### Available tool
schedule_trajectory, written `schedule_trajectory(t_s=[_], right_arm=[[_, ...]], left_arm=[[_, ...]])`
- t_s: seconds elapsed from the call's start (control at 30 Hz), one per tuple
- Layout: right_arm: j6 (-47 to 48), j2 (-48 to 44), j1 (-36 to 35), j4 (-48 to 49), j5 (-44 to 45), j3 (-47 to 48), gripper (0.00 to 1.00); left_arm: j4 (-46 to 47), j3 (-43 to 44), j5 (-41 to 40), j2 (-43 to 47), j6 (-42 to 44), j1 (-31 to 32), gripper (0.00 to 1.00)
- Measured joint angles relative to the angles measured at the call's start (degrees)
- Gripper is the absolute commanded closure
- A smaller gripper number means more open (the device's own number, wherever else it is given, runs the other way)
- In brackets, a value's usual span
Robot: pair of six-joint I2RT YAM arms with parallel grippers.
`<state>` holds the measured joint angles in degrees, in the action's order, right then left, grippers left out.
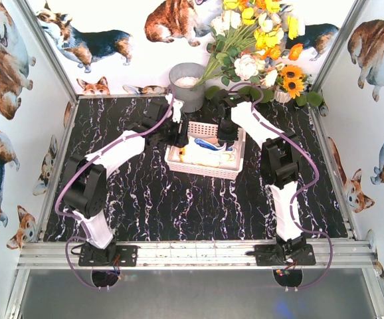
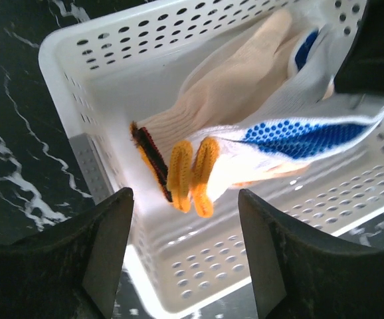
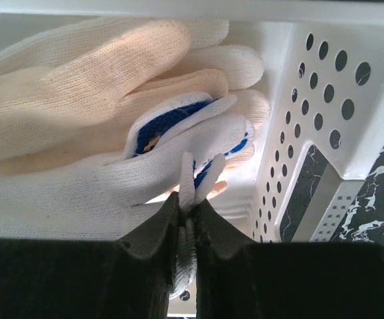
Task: Put the gloves into the storage basket
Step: Place the glove in the bin.
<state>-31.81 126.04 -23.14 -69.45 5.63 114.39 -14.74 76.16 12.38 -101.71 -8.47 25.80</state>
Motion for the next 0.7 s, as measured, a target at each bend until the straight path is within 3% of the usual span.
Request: schedule_trajectory(t_s=[0.17,0.37,0.7], right_arm=[[-0.1,0.0,0.0,-1.2,-0.5,0.4,0.89],[-0.3,0.0,0.0,-1.5,-2.0,0.6,0.89],[-1.1,0.0,0.0,-3.0,-2.9,1.4,0.89]], left_arm=[[1.5,-3.1,0.7,3.1,11.9,0.0,0.32],[10.0,-9.9,5.7,7.8,22.8,0.0,0.31],[11.5,-5.9,16.8,1.3,31.7,0.6,0.27]])
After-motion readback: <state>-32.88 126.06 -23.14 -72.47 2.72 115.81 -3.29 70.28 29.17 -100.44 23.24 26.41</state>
